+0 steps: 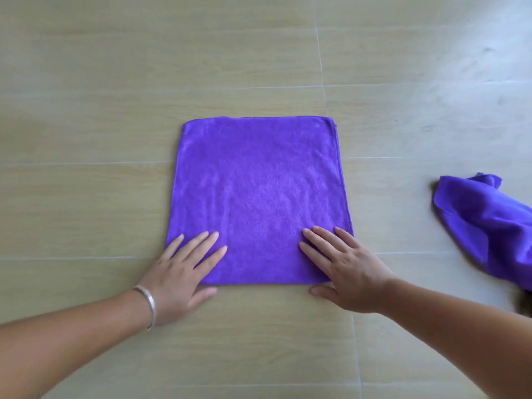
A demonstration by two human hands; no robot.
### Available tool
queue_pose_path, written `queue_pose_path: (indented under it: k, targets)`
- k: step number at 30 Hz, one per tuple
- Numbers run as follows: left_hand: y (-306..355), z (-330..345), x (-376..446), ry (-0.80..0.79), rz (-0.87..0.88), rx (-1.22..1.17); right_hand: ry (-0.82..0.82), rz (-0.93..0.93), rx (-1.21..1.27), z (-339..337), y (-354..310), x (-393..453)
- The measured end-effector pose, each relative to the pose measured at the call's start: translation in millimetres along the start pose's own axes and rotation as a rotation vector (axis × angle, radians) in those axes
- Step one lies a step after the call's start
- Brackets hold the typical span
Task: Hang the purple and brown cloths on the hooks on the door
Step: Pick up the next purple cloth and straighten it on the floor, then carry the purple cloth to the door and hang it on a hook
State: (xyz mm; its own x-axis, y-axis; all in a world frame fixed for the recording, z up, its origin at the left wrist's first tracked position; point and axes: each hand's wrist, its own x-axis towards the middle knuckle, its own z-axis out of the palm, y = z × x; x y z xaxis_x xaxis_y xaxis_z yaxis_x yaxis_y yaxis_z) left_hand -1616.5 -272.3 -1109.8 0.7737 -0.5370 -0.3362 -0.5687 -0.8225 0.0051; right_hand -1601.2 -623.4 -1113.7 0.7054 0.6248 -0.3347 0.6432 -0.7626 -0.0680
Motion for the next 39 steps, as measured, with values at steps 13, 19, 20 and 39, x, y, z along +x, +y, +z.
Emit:
queue_pose_path:
  k: [13,19,20,39]
  targets:
    - [-11.5,-30.6,6.1,-0.082,-0.083,0.125,-0.058,0.035,-0.048,-31.1,-2.3,-3.4]
    - [8.4,-113.7,-33.2,-0.434,-0.285,-0.095,-0.11,0.156,0.103,-111.5,-19.8,-50.6]
    - [9.5,-130.7,-43.8,-0.452,-0.291,-0.137,-0.123,0.163,0.117,-128.5,-22.3,-60.3]
    - [17.2,-642.1,-228.6,-0.196,-0.534,-0.071,-0.064,0.319,0.28,-621.7,-58.4,-243.3]
